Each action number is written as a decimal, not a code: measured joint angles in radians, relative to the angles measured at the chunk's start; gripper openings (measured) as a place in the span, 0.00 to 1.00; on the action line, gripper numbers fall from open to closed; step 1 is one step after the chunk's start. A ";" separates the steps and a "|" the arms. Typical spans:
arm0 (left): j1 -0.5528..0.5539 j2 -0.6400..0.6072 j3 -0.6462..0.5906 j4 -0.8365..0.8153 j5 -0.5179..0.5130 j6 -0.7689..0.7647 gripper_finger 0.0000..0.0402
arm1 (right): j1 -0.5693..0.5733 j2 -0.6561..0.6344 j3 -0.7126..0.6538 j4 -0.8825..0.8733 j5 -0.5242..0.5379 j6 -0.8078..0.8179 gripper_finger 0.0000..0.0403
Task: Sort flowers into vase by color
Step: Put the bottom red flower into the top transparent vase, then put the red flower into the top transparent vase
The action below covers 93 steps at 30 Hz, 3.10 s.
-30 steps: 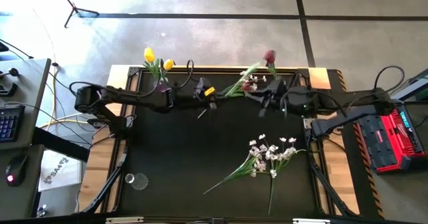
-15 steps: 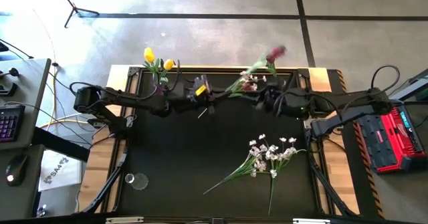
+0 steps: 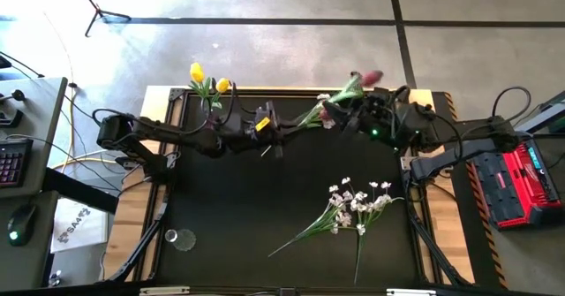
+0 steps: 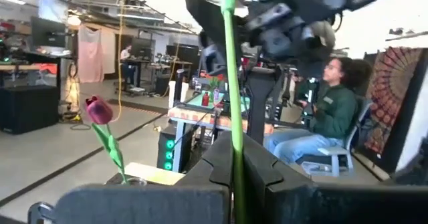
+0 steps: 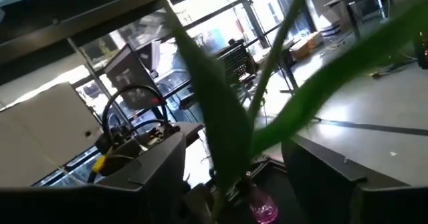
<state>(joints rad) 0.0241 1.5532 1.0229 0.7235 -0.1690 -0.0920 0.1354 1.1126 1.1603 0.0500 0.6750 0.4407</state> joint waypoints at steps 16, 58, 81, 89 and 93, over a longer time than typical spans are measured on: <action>-0.017 0.000 0.000 -0.240 -0.016 -0.219 0.06 | -0.014 -0.007 0.017 -0.177 -0.041 -0.074 0.04; 0.105 0.061 -0.001 -0.656 -0.025 -0.314 0.29 | -0.541 -0.072 -0.034 -0.839 0.278 0.167 0.00; 0.115 0.224 -0.001 -0.703 -0.114 -0.226 0.41 | -0.529 -0.100 0.215 -0.950 0.112 0.178 0.60; 0.138 0.294 -0.001 -0.692 -0.140 -0.283 0.41 | -0.409 -0.100 0.351 -0.950 -0.024 0.164 0.57; 0.160 0.309 -0.001 -0.691 -0.141 -0.315 0.41 | -0.350 -0.100 0.371 -0.950 -0.053 0.182 0.54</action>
<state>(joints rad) 0.1844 1.8618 1.0222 0.0324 -0.3103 -0.4075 -0.2146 1.0126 1.5313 -0.8998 0.6222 0.6230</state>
